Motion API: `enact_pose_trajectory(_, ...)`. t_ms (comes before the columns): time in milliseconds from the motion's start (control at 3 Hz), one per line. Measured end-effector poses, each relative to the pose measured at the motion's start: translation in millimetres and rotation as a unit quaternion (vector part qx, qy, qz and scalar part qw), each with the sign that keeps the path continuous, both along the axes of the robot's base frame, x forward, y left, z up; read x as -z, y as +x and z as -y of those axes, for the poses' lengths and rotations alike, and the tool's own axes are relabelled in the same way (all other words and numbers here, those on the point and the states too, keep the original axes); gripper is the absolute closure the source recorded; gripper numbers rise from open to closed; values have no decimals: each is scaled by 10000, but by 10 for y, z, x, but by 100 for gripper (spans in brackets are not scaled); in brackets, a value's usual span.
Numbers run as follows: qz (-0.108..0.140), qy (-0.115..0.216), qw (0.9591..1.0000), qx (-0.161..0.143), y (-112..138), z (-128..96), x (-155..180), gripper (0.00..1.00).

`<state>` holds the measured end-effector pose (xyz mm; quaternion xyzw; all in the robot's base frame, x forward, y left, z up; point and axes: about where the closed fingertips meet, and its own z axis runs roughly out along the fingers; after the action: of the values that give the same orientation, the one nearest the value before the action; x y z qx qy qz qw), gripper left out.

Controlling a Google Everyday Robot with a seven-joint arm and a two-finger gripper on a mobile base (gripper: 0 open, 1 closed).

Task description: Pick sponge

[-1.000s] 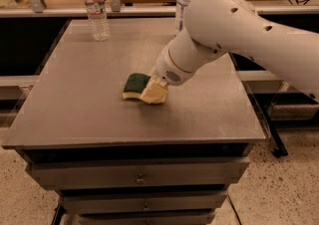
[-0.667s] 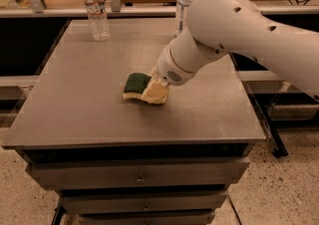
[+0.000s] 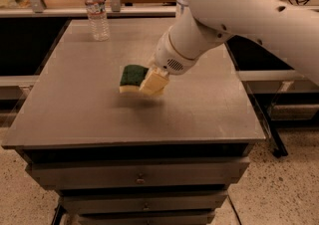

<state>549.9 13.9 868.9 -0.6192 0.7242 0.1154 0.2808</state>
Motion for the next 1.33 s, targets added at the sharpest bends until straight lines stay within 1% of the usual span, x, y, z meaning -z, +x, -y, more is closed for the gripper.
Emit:
enact_pose_trajectory(333,13,-79,9999,-133,-46,49,-229,100)
enact_pose_trajectory(667,56,-83,9997,-217,-54,171,-461,100)
enact_pose_trajectory(1000,99,82,9992,-388,-39,307,-630,100)
enact_pose_trajectory(1333,184,291,9971,-681,-61,423,-749,100)
